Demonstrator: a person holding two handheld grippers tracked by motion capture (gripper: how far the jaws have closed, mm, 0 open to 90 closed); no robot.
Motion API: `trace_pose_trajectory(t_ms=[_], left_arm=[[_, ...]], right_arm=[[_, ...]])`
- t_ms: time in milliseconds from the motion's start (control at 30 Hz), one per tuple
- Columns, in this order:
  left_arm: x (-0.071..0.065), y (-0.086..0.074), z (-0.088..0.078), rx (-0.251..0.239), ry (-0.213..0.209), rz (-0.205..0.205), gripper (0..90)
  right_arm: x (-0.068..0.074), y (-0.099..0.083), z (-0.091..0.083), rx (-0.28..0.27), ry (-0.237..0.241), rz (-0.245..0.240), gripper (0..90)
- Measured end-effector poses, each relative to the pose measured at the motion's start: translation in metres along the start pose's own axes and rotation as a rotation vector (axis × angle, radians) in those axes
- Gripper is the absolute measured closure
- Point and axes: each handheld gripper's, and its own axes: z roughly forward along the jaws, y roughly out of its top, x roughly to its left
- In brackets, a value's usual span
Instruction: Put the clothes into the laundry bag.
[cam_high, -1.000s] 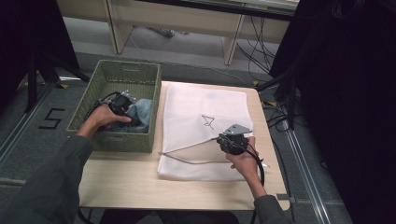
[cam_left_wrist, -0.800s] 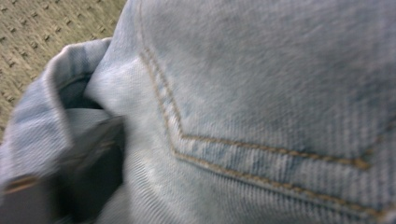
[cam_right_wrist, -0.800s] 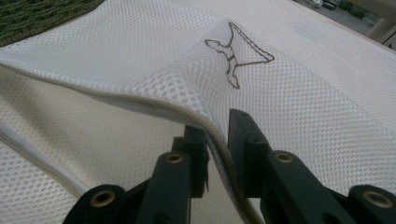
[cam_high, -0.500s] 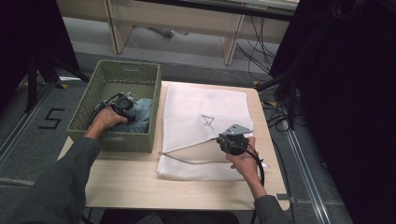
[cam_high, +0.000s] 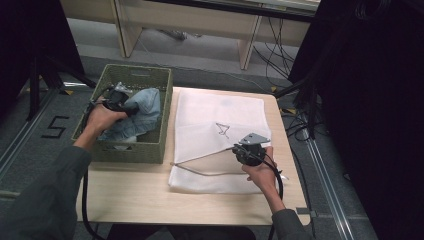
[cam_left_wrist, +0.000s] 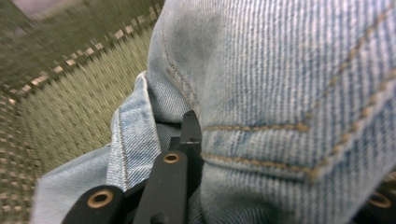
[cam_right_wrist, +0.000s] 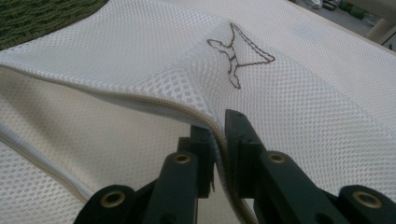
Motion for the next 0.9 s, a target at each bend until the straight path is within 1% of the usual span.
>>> trace_pose_trajectory(t_ms=[67,100,133,167,200,233,267,300,400,467,533,567,600,633,667,700,733,767,800,833,867,900], left_arm=[[0.002,0.005,-0.013,-0.022,-0.002,0.005,76.2],[0.004,0.009,-0.024,-0.038,-0.008,0.006,76.2],[0.004,0.011,-0.029,-0.053,-0.011,0.002,76.2],[0.004,0.013,-0.034,-0.069,-0.010,-0.012,76.2],[0.003,0.015,-0.041,-0.093,-0.014,-0.027,76.2],[0.002,0.017,-0.046,-0.115,-0.018,-0.035,76.3],[0.001,0.020,-0.053,-0.125,-0.018,-0.030,76.3],[-0.001,0.023,-0.060,-0.148,-0.016,-0.036,76.3],[-0.008,0.029,-0.079,-0.175,-0.031,-0.022,76.2],[-0.012,0.032,-0.090,-0.189,-0.061,-0.011,76.2],[-0.016,0.034,-0.100,-0.204,-0.068,0.005,76.1],[-0.020,0.036,-0.106,-0.212,-0.072,0.007,76.1],[-0.023,0.037,-0.112,-0.220,-0.092,0.013,76.1],[-0.023,0.037,-0.112,-0.220,-0.092,0.013,76.0],[-0.028,0.040,-0.119,-0.229,-0.125,0.016,75.9],[-0.031,0.040,-0.124,-0.234,-0.139,0.016,75.9],[-0.036,0.041,-0.127,-0.245,-0.155,0.008,75.9],[-0.040,0.042,-0.132,-0.253,-0.169,0.013,75.9],[-0.044,0.043,-0.137,-0.257,-0.178,0.021,75.9],[-0.050,0.044,-0.143,-0.270,-0.195,0.029,75.9],[-0.054,0.045,-0.147,-0.282,-0.204,0.032,75.9],[-0.058,0.046,-0.152,-0.288,-0.204,0.040,75.9]], right_arm=[[0.000,0.001,0.000,0.005,0.004,0.003,82.2],[0.000,0.000,0.000,0.004,0.002,0.002,82.2],[0.000,0.000,0.000,0.000,-0.001,0.000,82.2],[0.000,0.000,-0.001,0.006,0.003,0.008,82.2],[0.000,0.000,-0.001,0.006,0.005,0.004,82.2],[0.000,0.001,-0.001,0.003,0.004,0.005,82.2],[0.000,0.001,-0.001,0.003,0.002,0.006,82.2],[0.000,0.001,-0.001,0.005,0.003,0.001,82.2],[-0.001,0.001,-0.001,-0.003,-0.001,0.003,82.2],[-0.001,0.002,-0.001,-0.006,-0.004,0.000,82.1],[-0.002,0.001,-0.002,-0.004,-0.002,-0.009,82.2],[-0.001,0.002,-0.001,-0.010,-0.007,0.003,82.2],[-0.001,0.002,-0.003,0.006,-0.001,0.010,82.2],[-0.001,0.002,-0.002,-0.003,-0.005,0.002,82.2],[-0.001,0.002,-0.002,-0.008,-0.008,0.000,82.2],[-0.001,0.002,-0.002,-0.007,-0.007,0.000,82.1],[-0.001,0.002,-0.002,-0.009,-0.008,0.002,82.1],[-0.001,0.003,-0.003,0.006,-0.002,0.008,82.1],[-0.001,0.003,-0.003,0.007,-0.003,0.010,82.1],[-0.001,0.002,-0.002,-0.006,-0.008,0.001,82.1],[-0.001,0.002,-0.002,-0.007,-0.008,-0.003,82.1],[-0.001,0.002,-0.002,-0.010,-0.009,0.000,82.1]])
